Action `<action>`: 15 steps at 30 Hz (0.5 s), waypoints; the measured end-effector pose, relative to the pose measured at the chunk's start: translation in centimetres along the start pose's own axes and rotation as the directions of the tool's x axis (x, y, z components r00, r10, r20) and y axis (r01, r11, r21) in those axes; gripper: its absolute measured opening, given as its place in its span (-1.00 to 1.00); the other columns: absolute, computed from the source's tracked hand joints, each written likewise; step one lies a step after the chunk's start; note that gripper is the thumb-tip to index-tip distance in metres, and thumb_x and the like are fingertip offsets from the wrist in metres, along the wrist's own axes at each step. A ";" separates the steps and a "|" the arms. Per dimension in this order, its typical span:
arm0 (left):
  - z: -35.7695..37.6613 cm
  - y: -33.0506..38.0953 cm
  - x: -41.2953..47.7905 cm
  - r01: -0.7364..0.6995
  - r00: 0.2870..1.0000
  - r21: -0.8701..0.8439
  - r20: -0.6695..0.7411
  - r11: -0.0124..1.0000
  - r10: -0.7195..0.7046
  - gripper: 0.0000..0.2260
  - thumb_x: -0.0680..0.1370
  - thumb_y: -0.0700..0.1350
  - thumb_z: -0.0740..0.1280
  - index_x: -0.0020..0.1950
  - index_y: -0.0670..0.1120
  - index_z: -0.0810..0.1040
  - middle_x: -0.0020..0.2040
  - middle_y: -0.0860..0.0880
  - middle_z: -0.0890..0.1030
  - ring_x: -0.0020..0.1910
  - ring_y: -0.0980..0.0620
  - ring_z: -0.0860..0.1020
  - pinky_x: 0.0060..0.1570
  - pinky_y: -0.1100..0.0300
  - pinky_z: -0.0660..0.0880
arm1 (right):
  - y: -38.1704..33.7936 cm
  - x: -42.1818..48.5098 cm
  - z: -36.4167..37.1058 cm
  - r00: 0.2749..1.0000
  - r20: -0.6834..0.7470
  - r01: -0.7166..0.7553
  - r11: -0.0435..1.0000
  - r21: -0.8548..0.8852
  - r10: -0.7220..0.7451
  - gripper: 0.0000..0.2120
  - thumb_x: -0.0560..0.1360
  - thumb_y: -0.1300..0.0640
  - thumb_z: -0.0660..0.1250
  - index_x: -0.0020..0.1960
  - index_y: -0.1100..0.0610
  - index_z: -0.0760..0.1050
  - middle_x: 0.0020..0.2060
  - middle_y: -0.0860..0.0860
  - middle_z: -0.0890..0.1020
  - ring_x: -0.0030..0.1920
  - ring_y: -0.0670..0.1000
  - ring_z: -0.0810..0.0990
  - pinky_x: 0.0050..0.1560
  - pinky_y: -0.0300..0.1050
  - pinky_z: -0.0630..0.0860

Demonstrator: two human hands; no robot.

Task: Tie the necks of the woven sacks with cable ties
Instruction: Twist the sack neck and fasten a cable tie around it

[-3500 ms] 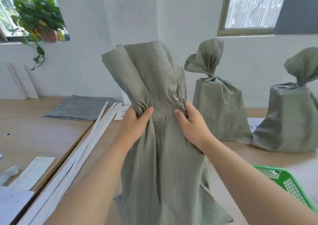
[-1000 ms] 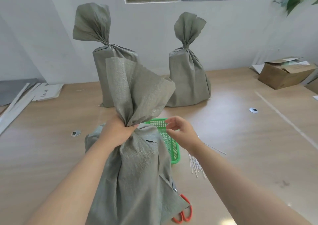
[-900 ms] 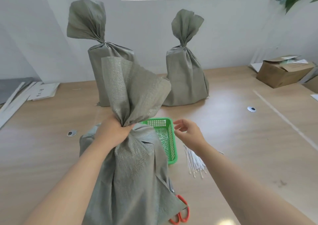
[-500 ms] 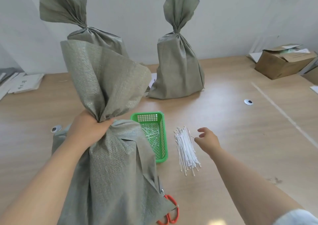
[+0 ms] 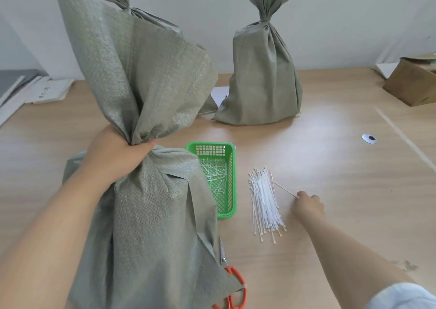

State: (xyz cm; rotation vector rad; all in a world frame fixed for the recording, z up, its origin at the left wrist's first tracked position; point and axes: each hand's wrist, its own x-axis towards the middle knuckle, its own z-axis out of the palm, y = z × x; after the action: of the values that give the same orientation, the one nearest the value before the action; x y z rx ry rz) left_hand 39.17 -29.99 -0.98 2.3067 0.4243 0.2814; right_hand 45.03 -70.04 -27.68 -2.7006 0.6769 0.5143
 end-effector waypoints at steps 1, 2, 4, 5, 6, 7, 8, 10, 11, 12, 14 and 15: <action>0.1 0.0 0.0 -0.005 1.000 -0.003 -0.007 1.000 0.005 -0.62 0.49 -0.01 0.51 0.28 -0.06 0.63 0.21 -0.08 0.67 0.26 -0.09 0.58 0.13 0.11 0.44 | 0.1 0.2 0.3 1.000 -0.014 0.007 1.000 -0.015 -0.007 -0.62 0.53 0.26 -0.01 0.26 0.11 0.41 0.13 0.17 0.36 0.22 0.26 0.36 0.14 0.07 0.48; 0.1 -0.1 0.0 -0.008 1.000 -0.004 -0.012 1.000 0.008 -0.61 0.49 -0.01 0.51 0.29 -0.06 0.62 0.21 -0.06 0.67 0.26 -0.08 0.58 0.12 0.13 0.42 | 0.1 0.2 0.6 0.999 -0.028 0.023 0.999 -0.032 -0.024 -0.65 0.51 0.29 -0.01 0.20 0.14 0.42 0.06 0.15 0.35 0.18 0.25 0.36 0.11 0.07 0.48; 0.2 -0.2 -0.1 -0.011 1.000 0.001 -0.010 1.000 0.011 -0.61 0.49 0.01 0.51 0.29 -0.05 0.63 0.19 -0.03 0.66 0.26 -0.07 0.57 0.11 0.14 0.41 | 0.2 0.2 0.9 0.997 -0.052 0.062 0.997 -0.052 -0.064 -0.71 0.49 0.33 0.00 0.10 0.16 0.40 -0.03 0.11 0.32 0.13 0.23 0.37 0.01 0.02 0.45; 0.3 -0.2 -0.1 -0.010 1.000 0.005 -0.008 1.000 0.010 -0.61 0.48 0.01 0.51 0.29 -0.05 0.63 0.18 -0.02 0.66 0.25 -0.07 0.58 0.11 0.13 0.42 | 0.3 0.2 1.1 0.995 -0.059 0.077 0.995 -0.055 -0.080 -0.74 0.48 0.35 0.01 0.05 0.15 0.38 -0.06 0.10 0.31 0.09 0.22 0.38 -0.03 0.00 0.43; 0.3 -0.3 0.0 -0.010 1.000 0.007 -0.009 1.000 0.010 -0.60 0.48 0.02 0.51 0.29 -0.05 0.63 0.19 -0.03 0.66 0.26 -0.08 0.58 0.12 0.12 0.43 | 0.3 0.1 1.2 0.994 -0.065 0.090 0.995 -0.051 -0.093 -0.78 0.47 0.36 0.02 -0.01 0.14 0.36 -0.08 0.10 0.32 0.05 0.20 0.39 -0.06 -0.01 0.42; 0.4 -0.4 0.0 -0.012 1.000 0.011 -0.014 1.000 0.012 -0.60 0.48 0.02 0.51 0.29 -0.05 0.63 0.21 -0.05 0.67 0.26 -0.09 0.58 0.12 0.11 0.43 | 0.2 0.1 1.3 0.993 -0.066 0.098 0.994 -0.046 -0.101 -0.80 0.46 0.36 0.03 -0.05 0.14 0.34 -0.09 0.10 0.35 0.00 0.19 0.40 -0.08 -0.01 0.42; 0.5 -0.4 0.0 -0.015 1.000 0.012 -0.019 1.000 0.015 -0.59 0.48 0.01 0.51 0.30 -0.06 0.62 0.23 -0.07 0.66 0.27 -0.09 0.57 0.13 0.11 0.43 | 0.2 0.1 1.4 0.992 -0.063 0.103 0.994 -0.042 -0.105 -0.83 0.45 0.35 0.04 -0.08 0.14 0.33 -0.11 0.10 0.37 -0.04 0.18 0.41 -0.10 -0.02 0.44; 0.6 -0.4 0.1 -0.026 0.999 0.008 -0.025 1.000 0.026 -0.59 0.48 0.00 0.51 0.31 -0.05 0.62 0.25 -0.07 0.66 0.29 -0.08 0.57 0.15 0.12 0.43 | 0.0 0.1 1.4 0.992 -0.052 0.113 0.992 -0.048 -0.116 -0.86 0.44 0.34 0.06 -0.16 0.14 0.30 -0.14 0.11 0.42 -0.09 0.17 0.44 -0.13 -0.04 0.45; 0.7 -0.4 0.1 -0.027 0.999 0.005 -0.025 1.000 0.027 -0.58 0.48 0.00 0.51 0.31 -0.05 0.61 0.25 -0.06 0.66 0.29 -0.08 0.57 0.16 0.12 0.43 | 0.0 0.1 1.4 0.992 -0.044 0.120 0.991 -0.056 -0.122 -0.85 0.44 0.35 0.06 -0.20 0.13 0.27 -0.15 0.11 0.43 -0.10 0.17 0.43 -0.15 -0.05 0.44; 0.7 -0.5 0.1 -0.022 0.999 -0.001 -0.024 1.000 0.022 -0.58 0.48 0.00 0.51 0.31 -0.05 0.61 0.25 -0.06 0.66 0.29 -0.08 0.57 0.16 0.12 0.43 | 0.0 0.1 1.4 0.992 -0.034 0.121 0.991 -0.065 -0.123 -0.84 0.44 0.35 0.07 -0.22 0.12 0.24 -0.16 0.11 0.43 -0.11 0.16 0.43 -0.15 -0.06 0.43; 0.8 -0.5 0.0 -0.011 1.000 0.000 -0.026 1.000 0.011 -0.57 0.47 0.02 0.52 0.31 -0.06 0.62 0.25 -0.06 0.66 0.29 -0.08 0.57 0.17 0.12 0.44 | 0.1 0.1 1.2 0.993 -0.023 0.113 0.990 -0.084 -0.115 -0.85 0.44 0.35 0.08 -0.19 0.12 0.28 -0.14 0.10 0.46 -0.11 0.16 0.46 -0.15 -0.07 0.44; 0.8 -0.4 0.0 -0.012 1.000 0.004 -0.025 1.000 0.012 -0.57 0.47 0.02 0.52 0.31 -0.06 0.62 0.25 -0.07 0.66 0.29 -0.08 0.57 0.17 0.12 0.44 | 0.1 0.0 1.0 0.994 -0.024 0.108 0.990 -0.095 -0.111 -0.86 0.44 0.35 0.09 -0.15 0.13 0.32 -0.11 0.10 0.50 -0.10 0.16 0.48 -0.14 -0.07 0.46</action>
State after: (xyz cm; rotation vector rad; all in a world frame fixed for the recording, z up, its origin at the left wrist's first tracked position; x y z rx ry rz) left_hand 39.31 -30.25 -1.87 2.3123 0.4238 0.3163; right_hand 44.70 -69.71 -28.62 -2.8192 0.5197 0.4912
